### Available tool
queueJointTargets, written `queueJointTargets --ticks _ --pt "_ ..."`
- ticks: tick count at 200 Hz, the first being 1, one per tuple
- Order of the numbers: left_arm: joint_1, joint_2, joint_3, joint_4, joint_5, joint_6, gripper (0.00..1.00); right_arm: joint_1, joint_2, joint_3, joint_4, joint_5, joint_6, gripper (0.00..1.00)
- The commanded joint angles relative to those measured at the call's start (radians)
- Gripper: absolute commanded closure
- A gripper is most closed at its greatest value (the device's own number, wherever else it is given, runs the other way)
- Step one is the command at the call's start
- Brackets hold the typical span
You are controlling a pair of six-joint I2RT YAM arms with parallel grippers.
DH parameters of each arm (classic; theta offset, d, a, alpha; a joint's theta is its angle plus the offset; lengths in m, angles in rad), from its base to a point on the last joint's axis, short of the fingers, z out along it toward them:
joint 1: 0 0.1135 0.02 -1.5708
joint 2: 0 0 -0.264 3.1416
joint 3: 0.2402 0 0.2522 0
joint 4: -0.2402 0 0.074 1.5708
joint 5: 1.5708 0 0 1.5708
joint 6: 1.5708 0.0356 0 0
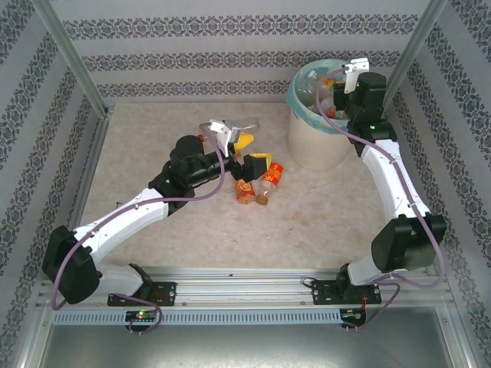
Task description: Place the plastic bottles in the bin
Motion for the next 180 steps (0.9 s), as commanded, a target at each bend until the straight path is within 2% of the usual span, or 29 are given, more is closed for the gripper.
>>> queueJointTargets --ticks 1,92,122,180 --pt "-0.010 -0.042 -0.039 0.024 -0.029 -0.006 0.00 -0.026 0.017 -0.023 -0.035 0.006 -0.026 0.78" --pt "-0.010 -0.049 -0.068 -0.010 -0.088 0.020 0.00 -0.062 0.165 -0.052 -0.139 -0.053 -0.028 0.78" --pt "-0.010 -0.038 -0.055 -0.029 -0.093 0.027 0.00 -0.065 0.180 -0.030 -0.159 -0.068 -0.011 0.74" --pt "-0.009 -0.026 -0.042 -0.033 -0.104 0.020 0.00 -0.062 0.053 0.109 -0.194 -0.108 0.098 0.35"
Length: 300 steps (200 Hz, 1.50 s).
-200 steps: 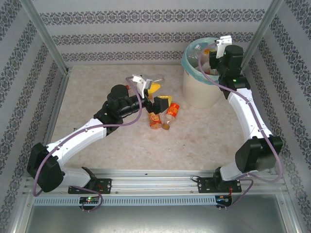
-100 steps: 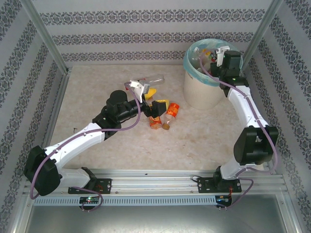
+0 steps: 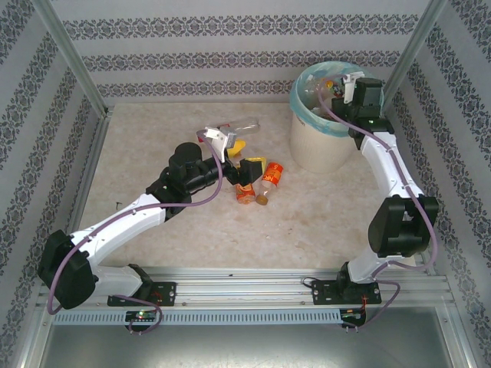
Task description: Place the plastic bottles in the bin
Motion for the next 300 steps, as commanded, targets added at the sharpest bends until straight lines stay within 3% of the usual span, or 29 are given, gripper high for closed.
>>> queueJointTargets --ticks 1,17,50,112,148,201,226,256,300 --pt "-0.010 0.012 0.028 -0.009 -0.014 0.012 0.00 -0.007 -0.067 0.081 -0.047 -0.048 0.081 0.35" --pt "-0.010 0.016 0.028 -0.001 -0.015 0.004 0.00 -0.001 -0.101 0.113 -0.063 -0.065 0.109 0.29" --pt "-0.010 0.016 0.026 0.000 -0.011 0.001 0.00 0.005 -0.146 0.117 -0.062 -0.068 0.134 0.30" --pt "-0.010 -0.013 -0.017 -0.013 -0.040 -0.005 0.00 0.021 -0.089 0.127 -0.102 -0.132 0.166 0.65" --pt "-0.010 -0.026 -0.024 -0.034 -0.053 0.010 0.00 0.022 -0.079 0.064 -0.090 -0.159 0.198 0.71" --pt "-0.010 0.004 0.000 -0.097 -0.091 0.025 0.00 0.021 -0.094 0.046 -0.104 -0.180 0.219 0.71" --pt "-0.010 0.035 0.067 -0.251 -0.198 0.017 0.00 0.032 -0.150 0.087 -0.119 -0.165 0.244 0.64" --pt "-0.010 0.122 0.190 -0.480 -0.317 -0.010 0.01 0.073 -0.283 0.069 -0.111 -0.121 0.275 0.52" --pt "-0.007 0.278 0.301 -0.639 -0.372 -0.038 0.01 0.132 -0.570 -0.128 -0.103 -0.049 0.348 0.47"
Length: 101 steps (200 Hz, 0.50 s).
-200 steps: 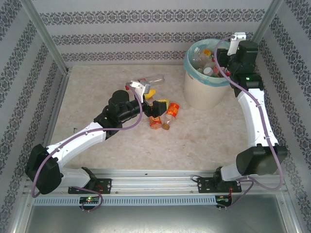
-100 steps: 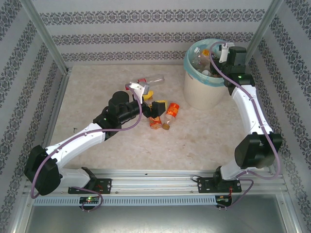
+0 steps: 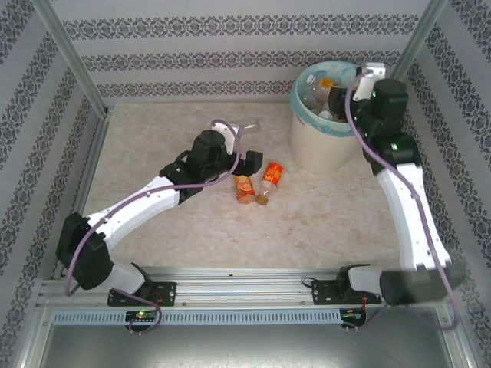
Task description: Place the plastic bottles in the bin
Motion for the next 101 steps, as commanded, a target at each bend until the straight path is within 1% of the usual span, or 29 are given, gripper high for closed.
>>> queueJointTargets --ticks 1,24,43,70,87,101 --pt "-0.006 0.083 0.066 -0.179 -0.067 -0.029 0.01 0.015 -0.154 -0.111 0.005 0.068 0.066 0.47" --pt "0.008 0.187 0.145 -0.279 -0.069 -0.065 0.00 0.023 -0.309 -0.231 0.004 0.092 0.090 0.47" --pt "0.022 0.250 0.168 -0.302 -0.056 -0.103 0.00 0.036 -0.420 -0.316 0.009 0.103 0.090 0.48" --pt "0.047 0.316 0.178 -0.296 -0.009 -0.143 0.00 0.047 -0.485 -0.342 -0.092 0.102 0.055 0.48" --pt "0.058 0.345 0.188 -0.307 -0.014 -0.156 0.00 0.048 -0.512 -0.348 -0.154 0.116 0.041 0.47" --pt "0.063 0.363 0.186 -0.311 -0.023 -0.155 0.00 0.048 -0.546 -0.369 -0.158 0.124 0.040 0.47"
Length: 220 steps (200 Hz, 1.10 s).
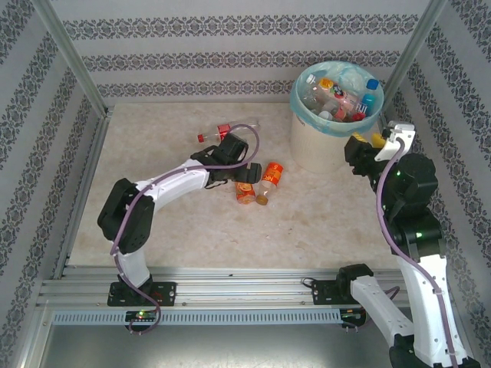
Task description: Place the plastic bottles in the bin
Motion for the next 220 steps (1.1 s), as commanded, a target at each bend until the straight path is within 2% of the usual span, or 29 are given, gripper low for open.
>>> queueJointTargets --ticks 1,38,54,77,140,147,164,170,179,220 --pt "0.017 0.019 0.031 -0.049 -0.004 -0.039 0.00 0.011 -0.051 -0.032 -0.061 0.037 -0.020 0.46" --pt "0.036 0.070 0.007 -0.031 0.039 -0.043 0.01 0.011 -0.072 -0.058 -0.024 0.030 -0.010 0.45" --pt "0.043 0.090 -0.010 0.005 0.103 -0.050 0.07 0.011 -0.053 -0.052 -0.018 0.023 -0.003 0.45" --pt "0.044 0.123 -0.008 0.002 0.134 -0.046 0.12 0.011 -0.037 -0.054 -0.007 -0.002 0.016 0.45" --pt "0.047 0.159 -0.030 -0.017 0.084 0.008 0.20 0.011 -0.059 -0.067 -0.022 0.022 -0.007 0.43" --pt "0.050 0.160 -0.034 -0.017 0.086 0.015 0.25 0.011 -0.062 -0.068 -0.024 0.028 -0.009 0.43" --pt "0.056 0.159 -0.037 -0.017 0.098 0.018 0.29 0.011 -0.067 -0.069 -0.024 0.035 -0.009 0.42" --pt "0.058 0.158 -0.037 -0.016 0.106 0.026 0.34 0.011 -0.066 -0.071 -0.020 0.033 -0.008 0.42" --pt "0.060 0.152 -0.035 -0.018 0.120 0.041 0.38 0.011 -0.065 -0.070 -0.015 0.033 -0.007 0.42" --pt "0.061 0.046 -0.088 0.039 0.095 0.060 0.41 0.011 -0.023 -0.056 0.008 -0.028 0.038 0.41"
